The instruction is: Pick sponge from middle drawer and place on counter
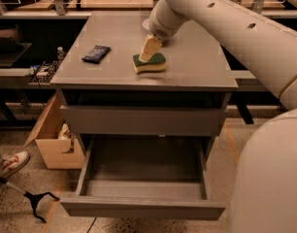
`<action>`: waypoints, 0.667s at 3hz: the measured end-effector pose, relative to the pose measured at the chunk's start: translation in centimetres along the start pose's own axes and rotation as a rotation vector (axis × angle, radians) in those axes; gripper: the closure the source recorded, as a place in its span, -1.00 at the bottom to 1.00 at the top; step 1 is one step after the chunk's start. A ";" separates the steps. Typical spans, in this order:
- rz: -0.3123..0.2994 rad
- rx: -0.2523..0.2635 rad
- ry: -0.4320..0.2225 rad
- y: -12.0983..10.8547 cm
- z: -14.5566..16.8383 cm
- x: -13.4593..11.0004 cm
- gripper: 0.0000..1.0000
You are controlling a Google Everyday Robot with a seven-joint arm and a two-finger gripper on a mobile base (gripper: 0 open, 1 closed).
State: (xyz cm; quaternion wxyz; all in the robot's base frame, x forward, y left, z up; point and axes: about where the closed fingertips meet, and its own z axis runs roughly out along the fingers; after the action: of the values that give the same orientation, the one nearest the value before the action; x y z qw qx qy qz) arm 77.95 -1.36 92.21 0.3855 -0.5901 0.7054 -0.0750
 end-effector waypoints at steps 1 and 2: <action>0.000 0.000 0.000 0.0 0.0 0.0 -1.00; 0.027 0.015 0.009 -0.8 -0.5 1.6 -1.00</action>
Offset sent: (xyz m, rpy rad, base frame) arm 0.0069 -0.0439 0.0066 0.0246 -0.0107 -0.0743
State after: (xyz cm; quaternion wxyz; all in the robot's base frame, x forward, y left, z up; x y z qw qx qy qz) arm 78.27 -3.15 92.29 0.3879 -0.5771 0.7144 -0.0778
